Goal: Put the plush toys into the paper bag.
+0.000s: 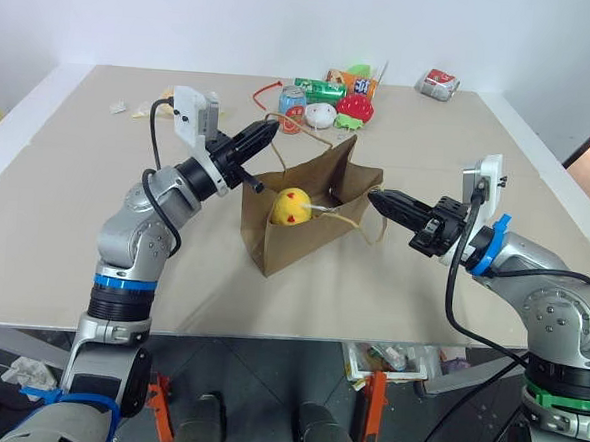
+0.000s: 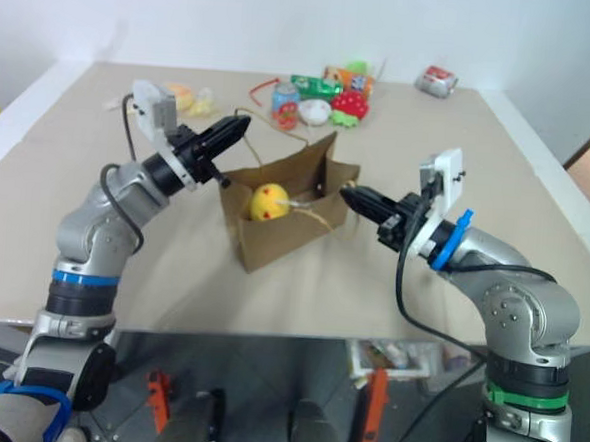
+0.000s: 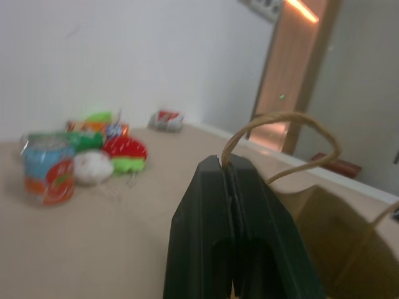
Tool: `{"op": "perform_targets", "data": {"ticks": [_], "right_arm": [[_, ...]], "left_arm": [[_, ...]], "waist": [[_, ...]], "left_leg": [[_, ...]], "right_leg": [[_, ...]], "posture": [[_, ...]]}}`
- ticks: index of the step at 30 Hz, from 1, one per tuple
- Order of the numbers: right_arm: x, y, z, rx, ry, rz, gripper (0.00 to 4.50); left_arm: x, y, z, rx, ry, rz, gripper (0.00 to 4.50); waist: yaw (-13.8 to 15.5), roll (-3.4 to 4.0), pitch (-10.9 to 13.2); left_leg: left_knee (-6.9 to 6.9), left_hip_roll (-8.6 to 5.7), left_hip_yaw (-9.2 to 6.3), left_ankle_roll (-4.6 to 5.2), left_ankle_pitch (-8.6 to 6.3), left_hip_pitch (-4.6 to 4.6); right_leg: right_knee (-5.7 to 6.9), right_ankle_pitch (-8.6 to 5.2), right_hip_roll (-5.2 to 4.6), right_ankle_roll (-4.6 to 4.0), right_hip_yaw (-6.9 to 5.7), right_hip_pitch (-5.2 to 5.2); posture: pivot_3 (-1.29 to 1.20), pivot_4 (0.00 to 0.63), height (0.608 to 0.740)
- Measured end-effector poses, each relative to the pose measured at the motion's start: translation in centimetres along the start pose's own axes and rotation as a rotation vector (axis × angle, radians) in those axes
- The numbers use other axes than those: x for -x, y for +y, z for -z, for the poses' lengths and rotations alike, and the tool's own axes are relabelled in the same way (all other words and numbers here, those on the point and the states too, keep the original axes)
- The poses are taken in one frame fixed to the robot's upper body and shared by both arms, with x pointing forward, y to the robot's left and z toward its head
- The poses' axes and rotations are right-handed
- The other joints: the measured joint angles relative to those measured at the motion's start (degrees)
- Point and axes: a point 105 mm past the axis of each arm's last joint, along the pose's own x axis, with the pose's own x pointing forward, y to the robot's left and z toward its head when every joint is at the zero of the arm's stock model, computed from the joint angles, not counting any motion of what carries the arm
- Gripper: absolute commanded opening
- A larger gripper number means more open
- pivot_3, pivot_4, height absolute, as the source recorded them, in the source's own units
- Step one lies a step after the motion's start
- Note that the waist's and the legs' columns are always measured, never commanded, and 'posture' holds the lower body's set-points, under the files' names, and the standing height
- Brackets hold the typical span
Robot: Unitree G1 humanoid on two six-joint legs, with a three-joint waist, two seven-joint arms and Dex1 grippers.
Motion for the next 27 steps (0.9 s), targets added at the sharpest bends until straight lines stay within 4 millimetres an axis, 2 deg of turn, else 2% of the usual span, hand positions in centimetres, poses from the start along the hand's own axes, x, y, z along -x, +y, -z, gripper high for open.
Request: {"op": "perform_targets", "data": {"ticks": [4,6,8,9,10,11,15,16,17,22,25,27], "right_arm": [[-0.2,-0.1,0.1,-0.025,-0.002,0.013,0.07],[-0.2,-0.4,0.3,-0.034,0.002,0.029,0.0],[-0.3,-0.8,0.4,-0.044,0.003,0.055,0.0],[-0.3,-1.0,0.5,-0.049,0.003,0.068,0.34],[-0.5,-1.9,0.8,-0.076,0.003,0.111,0.69],[-0.5,-2.1,0.8,-0.078,0.004,0.12,0.99],[-0.5,-3.0,1.0,-0.089,0.01,0.164,2.35],[-0.5,-3.0,0.9,-0.088,0.01,0.166,2.95],[-0.5,-3.1,0.8,-0.082,0.008,0.173,2.97],[-0.6,-3.0,-0.1,-0.084,-0.02,0.156,2.97],[-0.3,-2.9,-0.9,-0.095,-0.06,0.139,2.97],[0.2,-2.5,-2.0,-0.12,-0.124,0.098,2.97]], "left_arm": [[0.1,0.6,1.1,0.041,0.059,-0.035,0.0],[0.1,0.8,1.3,0.051,0.074,-0.051,0.54],[0.1,0.9,1.3,0.052,0.081,-0.055,0.87],[0.1,0.9,1.4,0.051,0.082,-0.056,1.49],[0.1,0.9,1.4,0.047,0.086,-0.058,1.64],[0.1,0.9,1.4,0.047,0.086,-0.058,2.2],[0.1,1.0,1.3,0.05,0.082,-0.063,3.5],[0.1,1.1,1.3,0.053,0.079,-0.066,4.12],[0.0,1.3,1.0,0.063,0.066,-0.075,4.45],[-0.2,1.6,-0.1,0.088,0.018,-0.088,4.45],[0.0,1.5,-0.6,0.159,-0.02,-0.067,4.45],[0.7,1.2,-1.7,0.251,-0.069,0.015,4.45]], "waist": [[0.0,0.0,0.0],[0.0,0.0,0.0],[0.0,0.0,0.0],[0.0,0.0,0.0],[0.0,0.0,0.0],[0.0,0.0,0.0],[0.0,0.0,0.0],[0.0,0.0,0.0],[0.0,0.0,0.0],[0.0,0.0,0.0],[0.0,0.0,0.0],[0.0,0.0,0.0]], "left_leg": [[-0.01,0.0,0.0,0.0,0.0,-0.02],[-0.01,0.0,0.0,0.0,0.0,-0.03],[-0.01,0.0,0.0,0.0,0.0,-0.02],[-0.01,0.0,0.0,0.0,0.0,-0.02],[-0.01,0.0,0.01,0.0,0.0,-0.01],[-0.01,0.0,0.01,0.0,0.0,-0.01],[-0.01,0.0,0.01,0.0,0.0,-0.02],[-0.02,0.0,0.01,0.0,0.0,-0.02],[-0.02,0.0,0.01,0.0,0.0,-0.03],[-0.04,0.0,0.01,0.0,0.0,-0.03],[-0.04,0.0,0.01,0.0,0.0,-0.04],[-0.04,0.0,0.0,0.0,0.0,-0.03]], "right_leg": [[0.0,0.0,0.0,0.0,0.0,-0.01],[0.0,0.0,-0.01,0.0,0.0,-0.01],[0.0,0.0,-0.01,0.0,0.0,-0.01],[0.0,0.0,-0.01,-0.01,0.0,-0.01],[0.0,0.02,-0.01,-0.02,0.0,-0.02],[0.0,0.02,-0.01,-0.02,0.01,-0.02],[0.0,0.01,-0.01,-0.02,0.01,-0.02],[0.0,0.01,-0.01,-0.02,0.01,-0.02],[0.0,0.0,-0.01,-0.01,0.01,-0.03],[0.0,0.0,-0.01,0.0,0.01,-0.03],[0.0,-0.01,-0.01,0.01,0.01,-0.03],[0.0,-0.01,0.0,0.0,-0.01,-0.03]], "posture": [[0.0,0.15,0.74],[0.0,0.15,0.74],[0.0,0.15,0.74],[0.0,0.15,0.74],[0.0,0.15,0.74],[0.0,0.15,0.74],[0.0,0.15,0.74],[0.0,0.15,0.74],[0.0,0.15,0.74],[0.0,0.15,0.74],[0.0,0.15,0.74],[0.0,0.15,0.74]]}}
